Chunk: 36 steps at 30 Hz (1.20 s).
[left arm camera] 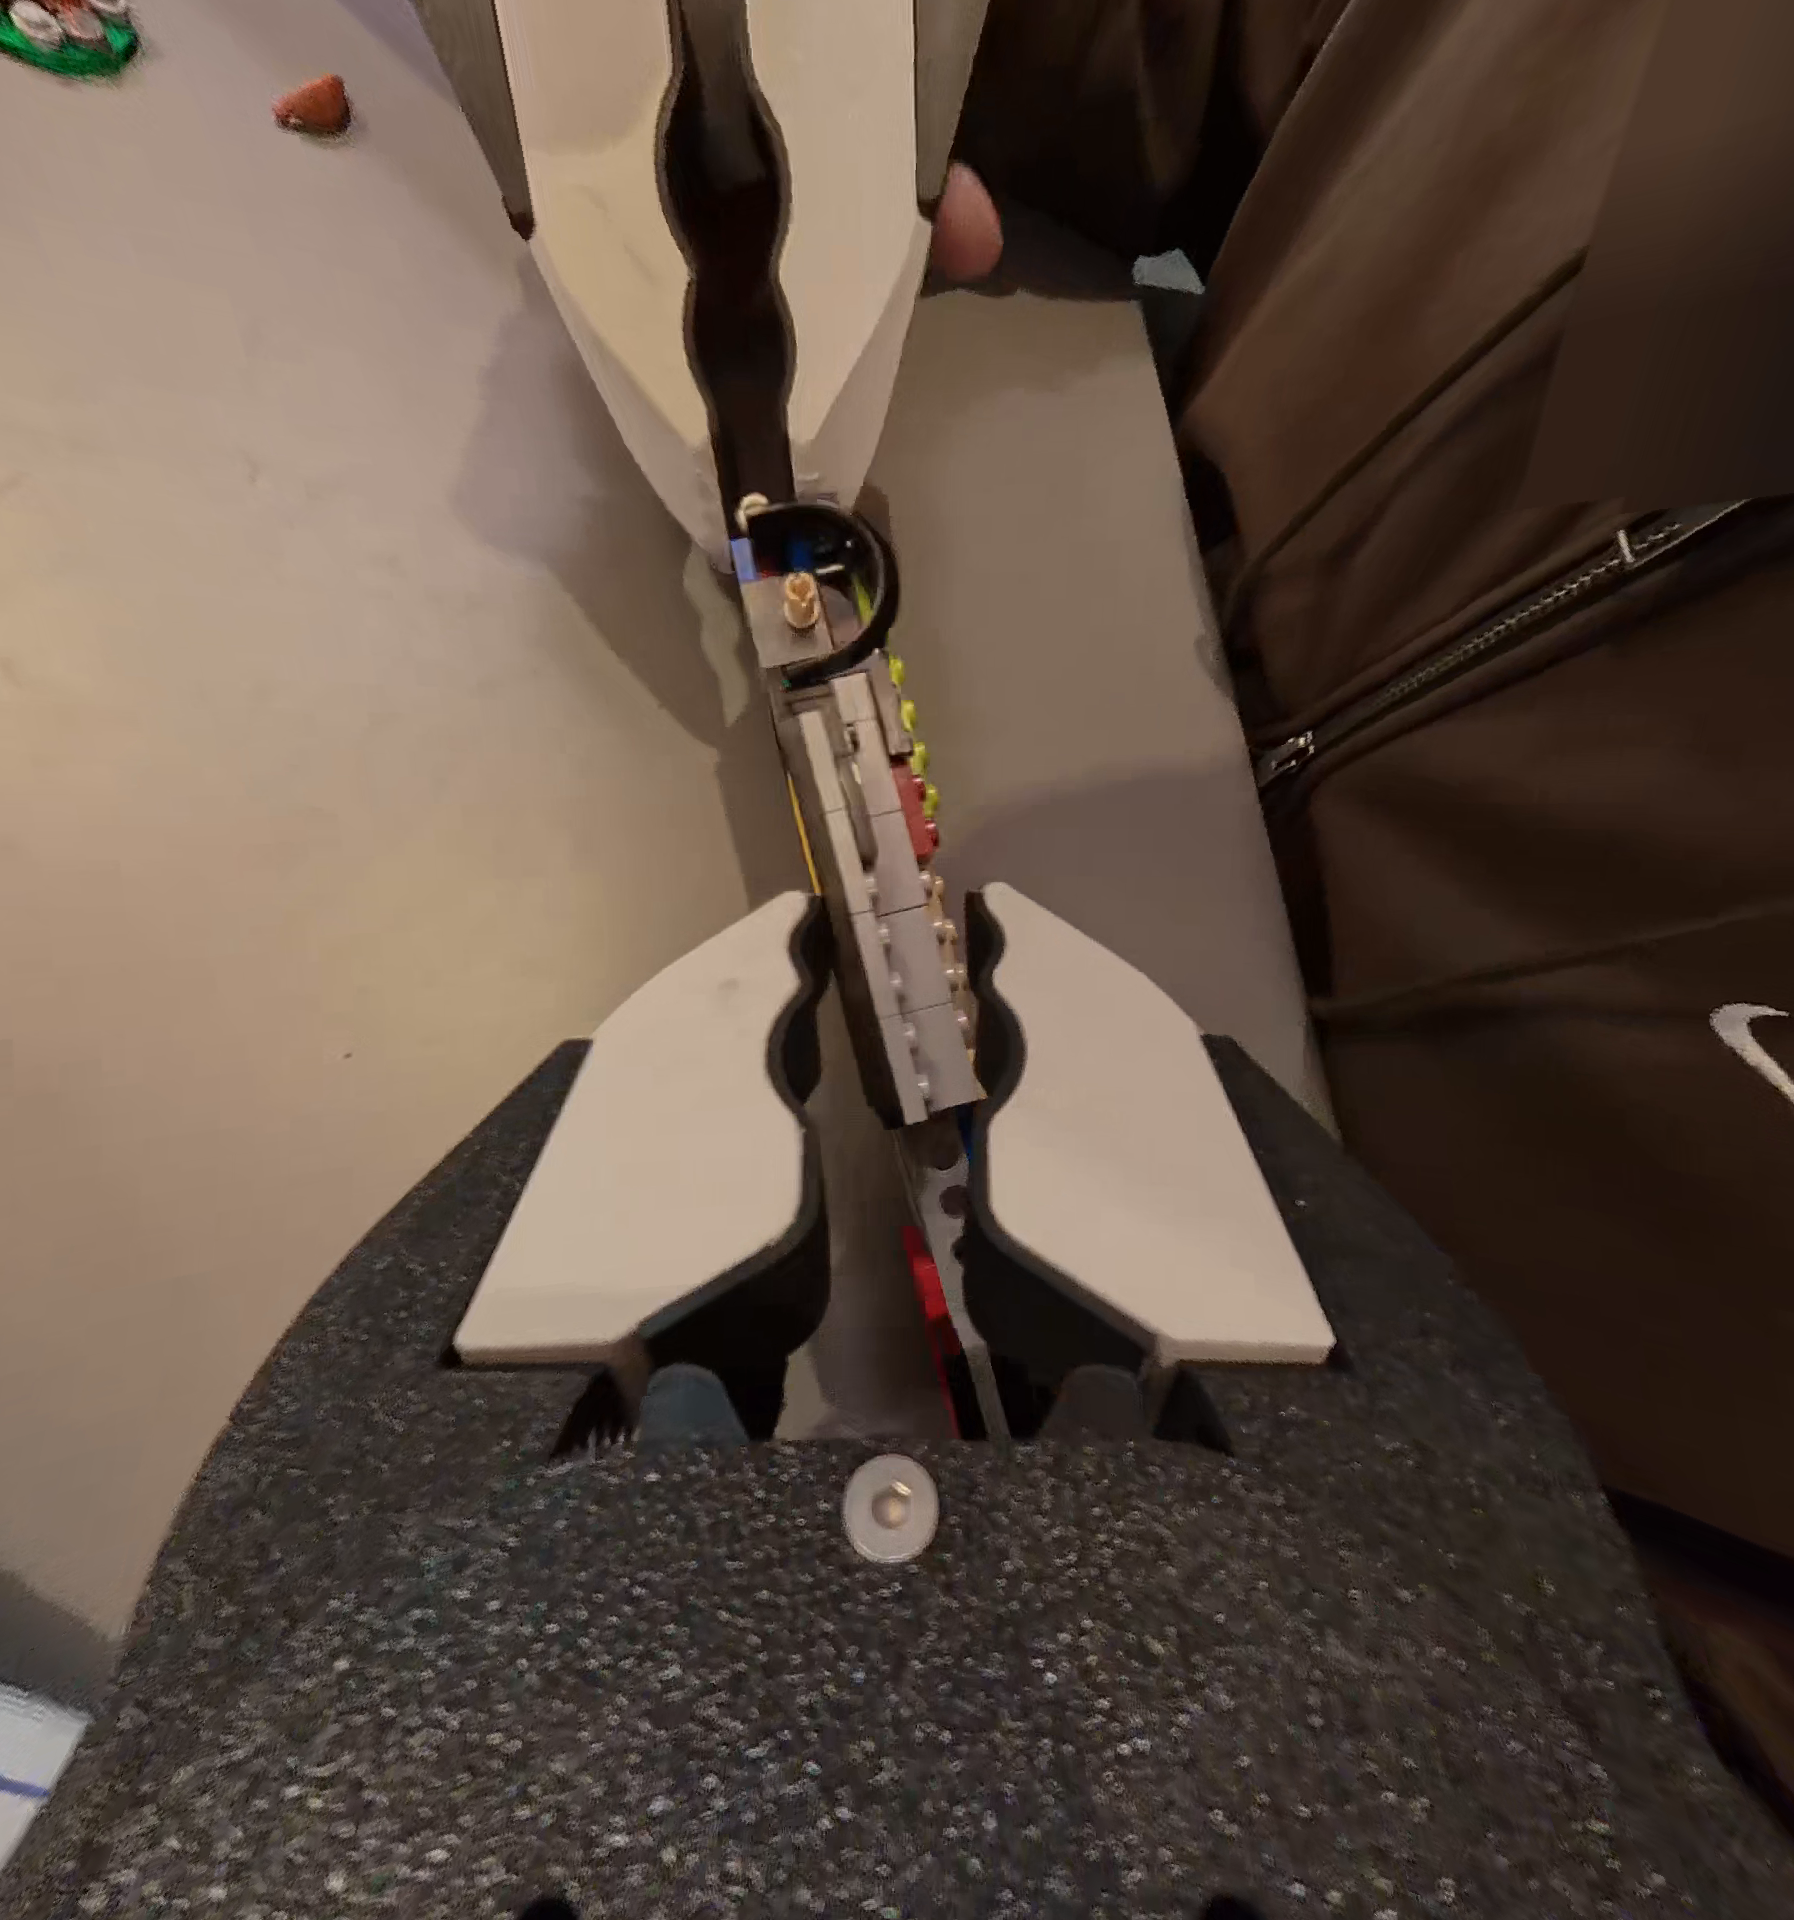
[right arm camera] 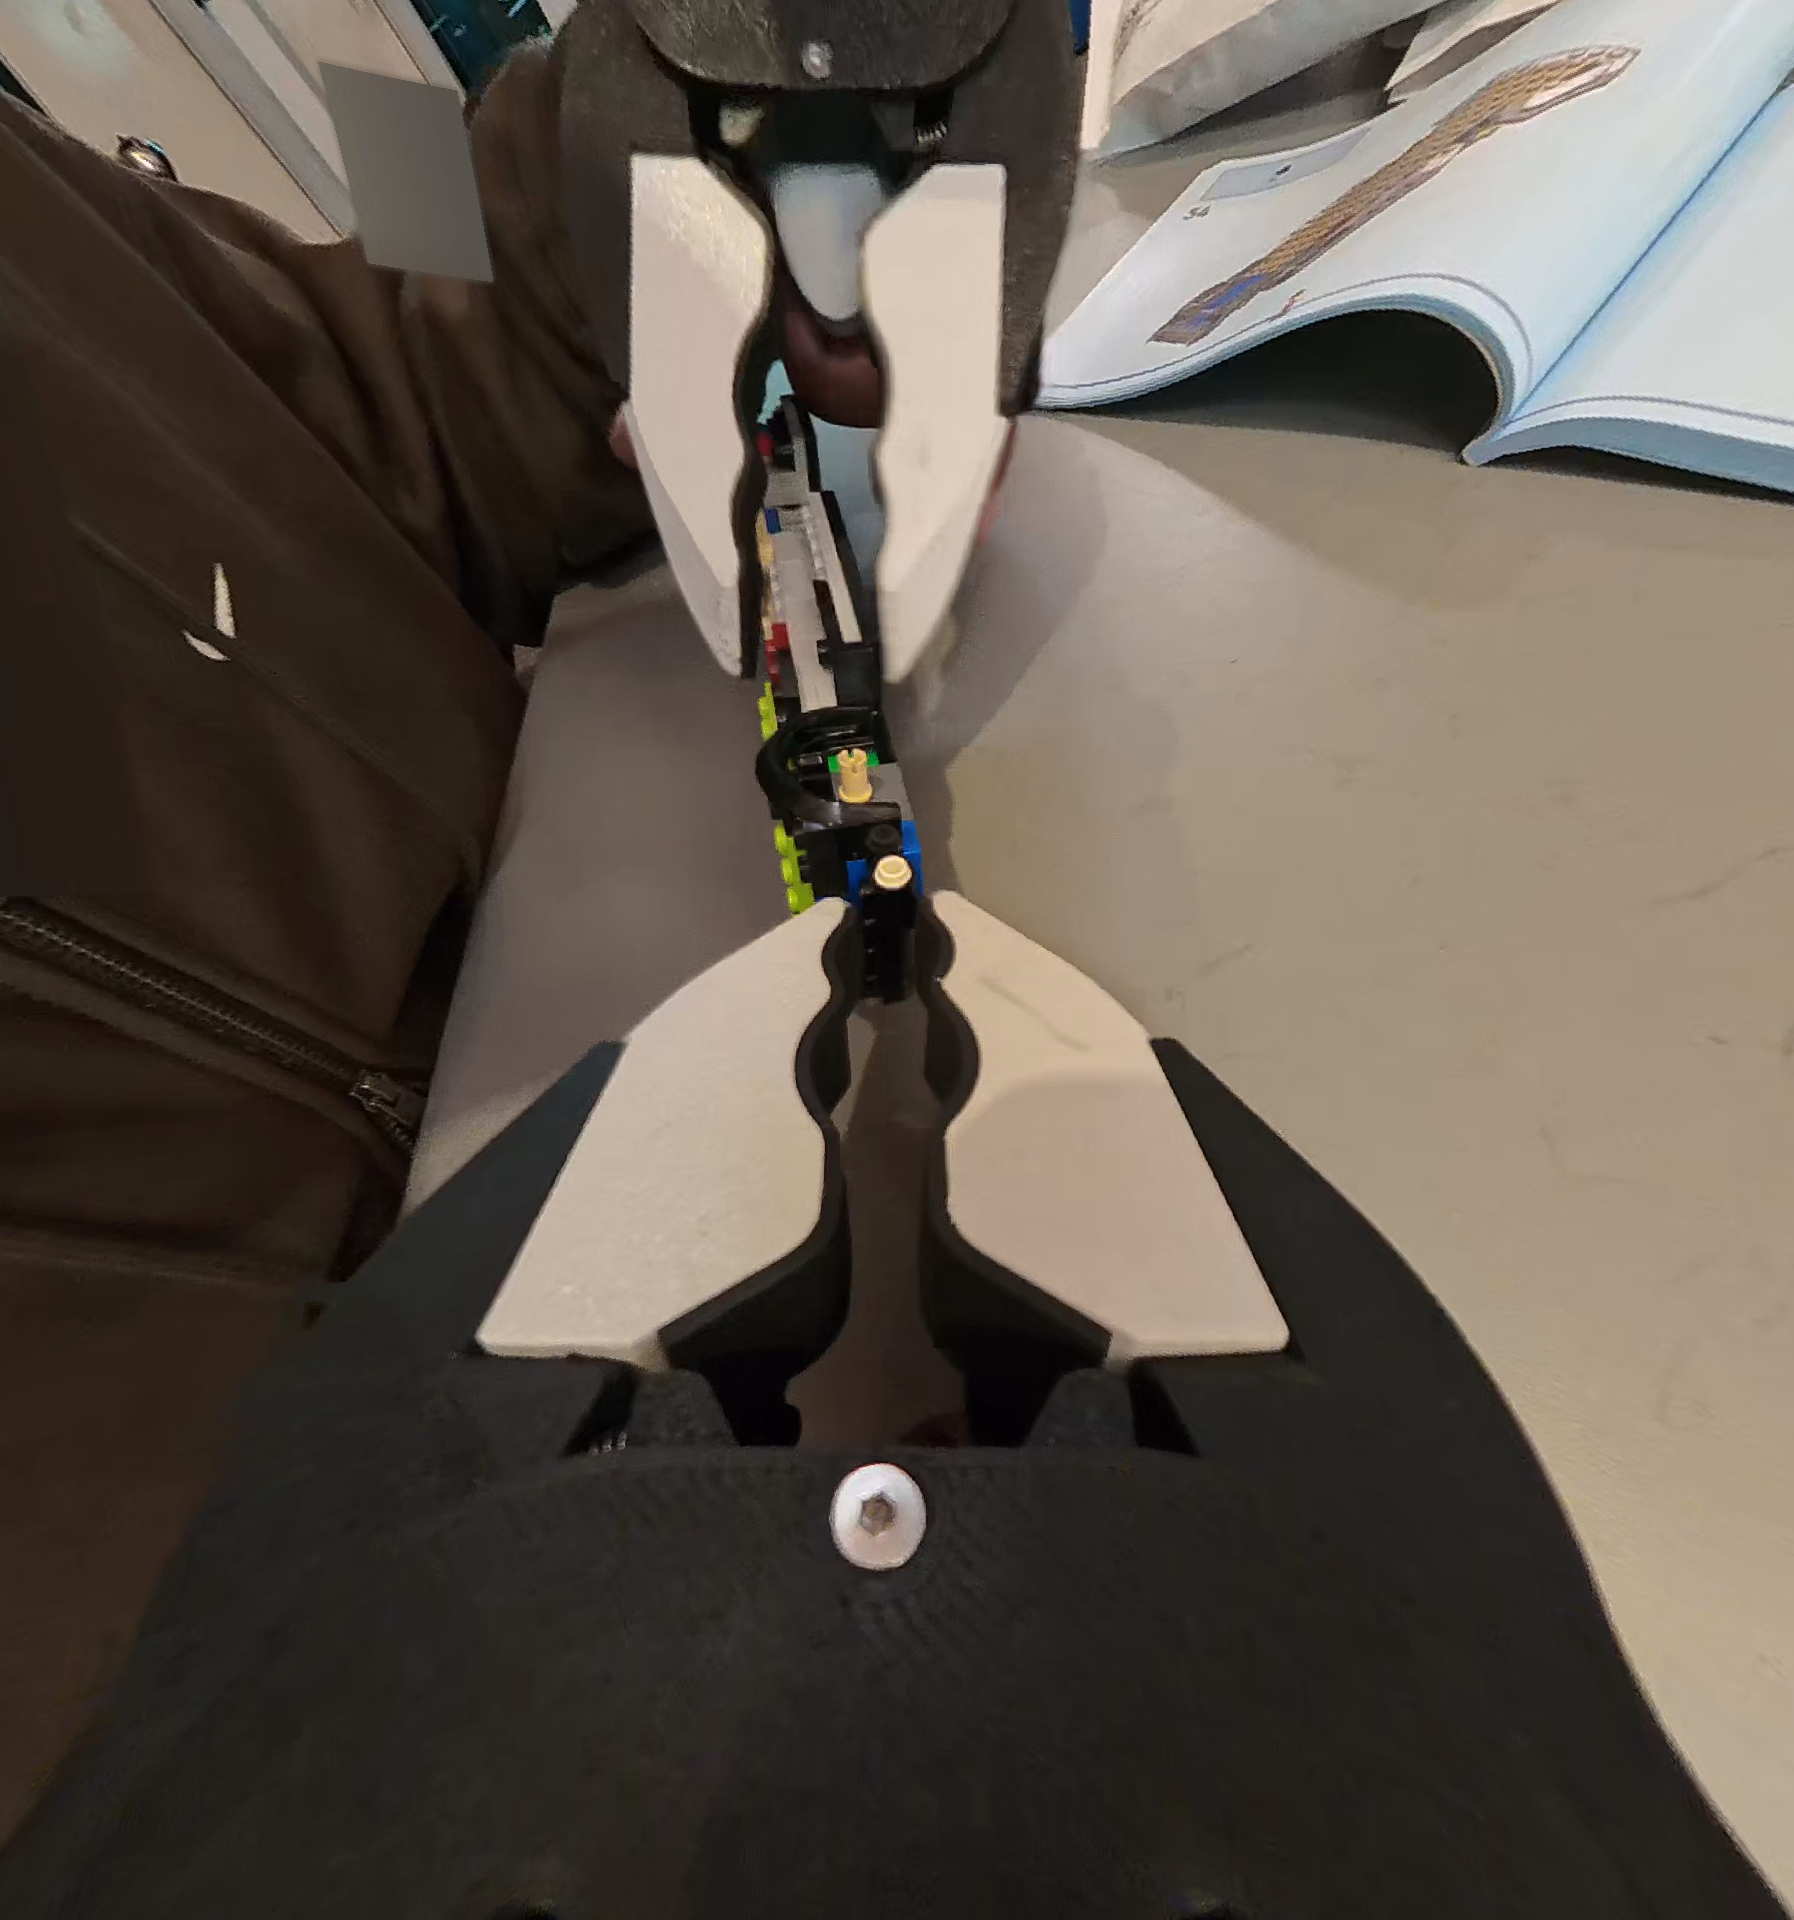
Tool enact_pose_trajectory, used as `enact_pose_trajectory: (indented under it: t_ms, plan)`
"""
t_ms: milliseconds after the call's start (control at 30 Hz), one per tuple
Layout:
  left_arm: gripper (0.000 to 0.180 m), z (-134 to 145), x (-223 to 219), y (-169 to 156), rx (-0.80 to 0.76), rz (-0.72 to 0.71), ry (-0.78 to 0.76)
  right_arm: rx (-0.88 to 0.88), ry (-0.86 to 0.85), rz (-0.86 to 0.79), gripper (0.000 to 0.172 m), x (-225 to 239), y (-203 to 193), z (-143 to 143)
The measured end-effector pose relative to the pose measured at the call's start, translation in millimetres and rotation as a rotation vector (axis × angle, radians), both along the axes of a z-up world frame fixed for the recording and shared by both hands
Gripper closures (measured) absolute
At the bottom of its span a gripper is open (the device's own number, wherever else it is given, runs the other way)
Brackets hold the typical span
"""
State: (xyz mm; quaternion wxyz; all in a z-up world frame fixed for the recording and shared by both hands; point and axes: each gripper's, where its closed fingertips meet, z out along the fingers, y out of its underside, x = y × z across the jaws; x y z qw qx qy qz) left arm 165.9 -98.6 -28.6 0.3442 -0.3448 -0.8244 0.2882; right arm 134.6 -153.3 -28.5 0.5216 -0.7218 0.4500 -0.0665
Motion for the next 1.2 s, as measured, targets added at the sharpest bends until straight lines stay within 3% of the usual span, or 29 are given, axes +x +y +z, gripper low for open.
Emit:
enact_pose_trajectory:
  t_ms: [300, 467, 633, 900, 1200]
  plan:
    - [0.160, -2, 7, -6, -0.068, 0.022, -0.125, -0.019, -0.002, -0.018, 0.153, -2, -12, 8]
    - [0.160, -4, 2, -6, -0.063, 0.006, -0.135, -0.087, -0.125, -0.062, 0.157, 3, -15, 32]
    - [0.160, -7, -3, -6, -0.055, 0.000, -0.152, -0.345, -0.126, 0.007, 0.158, 9, 7, 12]
    - [0.160, -8, -6, -7, -0.059, -0.003, -0.168, -0.336, -0.121, 0.022, 0.154, 16, 22, 15]
    - [0.160, -8, -7, -6, -0.047, -0.006, -0.149, -0.370, -0.106, 0.033, 0.163, 18, 26, 10]
